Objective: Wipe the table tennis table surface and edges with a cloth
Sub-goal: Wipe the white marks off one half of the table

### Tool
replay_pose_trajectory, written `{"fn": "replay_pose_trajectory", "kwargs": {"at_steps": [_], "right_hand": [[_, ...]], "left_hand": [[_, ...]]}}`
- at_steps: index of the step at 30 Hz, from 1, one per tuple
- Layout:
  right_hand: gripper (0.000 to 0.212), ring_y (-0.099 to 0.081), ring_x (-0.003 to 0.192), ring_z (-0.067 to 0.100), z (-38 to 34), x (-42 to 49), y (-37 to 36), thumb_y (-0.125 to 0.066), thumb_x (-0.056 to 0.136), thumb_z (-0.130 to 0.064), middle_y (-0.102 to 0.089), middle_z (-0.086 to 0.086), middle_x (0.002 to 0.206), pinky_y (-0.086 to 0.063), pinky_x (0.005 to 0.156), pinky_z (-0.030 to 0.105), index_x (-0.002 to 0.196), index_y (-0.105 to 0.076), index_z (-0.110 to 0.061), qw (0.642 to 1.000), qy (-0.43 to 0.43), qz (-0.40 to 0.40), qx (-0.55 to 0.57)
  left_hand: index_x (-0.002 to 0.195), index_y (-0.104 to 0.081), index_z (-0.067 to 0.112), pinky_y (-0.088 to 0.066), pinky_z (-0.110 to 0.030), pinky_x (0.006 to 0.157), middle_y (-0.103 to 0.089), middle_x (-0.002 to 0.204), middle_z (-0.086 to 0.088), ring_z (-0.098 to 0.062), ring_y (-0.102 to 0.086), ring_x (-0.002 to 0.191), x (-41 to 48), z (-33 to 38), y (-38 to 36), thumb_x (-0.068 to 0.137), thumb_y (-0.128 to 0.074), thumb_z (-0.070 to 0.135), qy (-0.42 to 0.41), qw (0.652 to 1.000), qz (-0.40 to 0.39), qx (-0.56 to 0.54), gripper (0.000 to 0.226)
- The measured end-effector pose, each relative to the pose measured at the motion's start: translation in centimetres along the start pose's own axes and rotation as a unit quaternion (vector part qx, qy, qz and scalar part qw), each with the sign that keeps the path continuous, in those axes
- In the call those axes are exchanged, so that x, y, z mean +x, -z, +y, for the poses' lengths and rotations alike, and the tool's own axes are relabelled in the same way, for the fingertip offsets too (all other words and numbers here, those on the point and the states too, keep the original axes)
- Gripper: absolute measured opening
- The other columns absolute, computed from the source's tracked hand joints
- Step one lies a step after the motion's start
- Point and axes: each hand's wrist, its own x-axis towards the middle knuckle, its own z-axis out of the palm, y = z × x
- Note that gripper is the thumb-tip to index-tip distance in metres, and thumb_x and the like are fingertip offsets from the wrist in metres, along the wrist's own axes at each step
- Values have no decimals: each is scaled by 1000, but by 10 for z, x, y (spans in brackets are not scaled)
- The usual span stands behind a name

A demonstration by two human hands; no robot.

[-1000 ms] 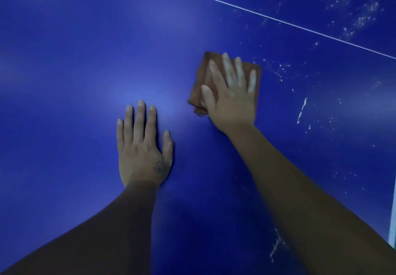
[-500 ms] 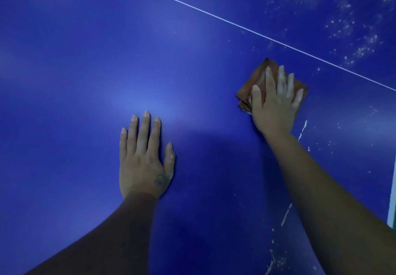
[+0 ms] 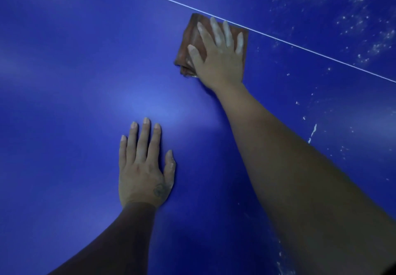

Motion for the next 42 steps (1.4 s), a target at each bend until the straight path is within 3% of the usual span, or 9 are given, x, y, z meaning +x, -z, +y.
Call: {"fn": "replay_pose_trajectory", "kwargs": {"at_steps": [5,11,16,21,25,31,35,37,42], "right_hand": [[66,-9,167,23,89,-23,12,-28,108,-64,-15,-8,180,-4,133,58,169,-28,-38,997,-70,21,-18],[72,-5,167,26,195,-68,34,-23,107,-67,-11,-3,181,-3,132,62,171,-23,-35,974,-223,21,-12],[72,0,167,29,177,-68,28,-20,108,-64,-7,0,181,2,130,66,172,-19,-31,949,-313,35,0],[69,0,167,28,119,-60,15,-21,110,-64,-8,0,181,4,131,61,172,-20,-33,984,-177,27,-14],[68,-3,167,24,147,-59,20,-24,109,-65,-10,-5,181,2,132,57,171,-22,-35,993,-118,16,-18],[70,-1,167,26,239,-88,37,-21,109,-64,-7,-3,181,2,132,61,172,-17,-33,952,-306,17,-6],[73,4,167,25,235,-103,36,-18,108,-65,-2,-3,182,5,131,63,173,-13,-32,929,-368,23,20],[73,4,167,26,211,-106,31,-18,108,-65,-2,-2,182,5,131,63,173,-14,-31,939,-341,28,17],[70,1,167,23,163,-130,16,-20,110,-65,-6,-4,181,6,131,56,172,-17,-33,985,-169,18,-11]], "left_hand": [[169,-37,10,-18,-59,135,-28,180,-9,-33,-17,169,0,1,1,112,-42,43,-5,1000,-1,-9,66],[168,-40,9,-17,-60,135,-28,179,-11,-33,-17,169,2,5,6,110,-44,41,12,1000,-21,-11,67],[167,-42,7,-18,-61,135,-30,178,-12,-35,-20,168,2,5,8,109,-47,40,12,1000,-19,-14,66],[168,-40,7,-17,-61,135,-30,179,-12,-34,-19,168,2,4,6,110,-45,40,6,1000,-9,-14,66],[168,-40,8,-16,-59,136,-29,179,-11,-33,-18,169,2,4,5,110,-45,40,5,1000,-3,-11,66],[168,-39,9,-14,-58,136,-28,179,-11,-31,-15,169,1,4,5,111,-42,42,10,1000,-9,-6,66],[168,-39,9,-13,-57,136,-28,179,-11,-32,-15,169,2,8,9,111,-42,43,15,1000,-15,-7,67],[168,-39,8,-14,-57,136,-28,179,-12,-33,-16,169,2,8,10,111,-43,42,14,1000,-15,-8,67],[168,-38,9,-11,-56,137,-28,179,-11,-31,-15,169,1,8,10,110,-41,44,11,1000,-14,-6,67]]}}
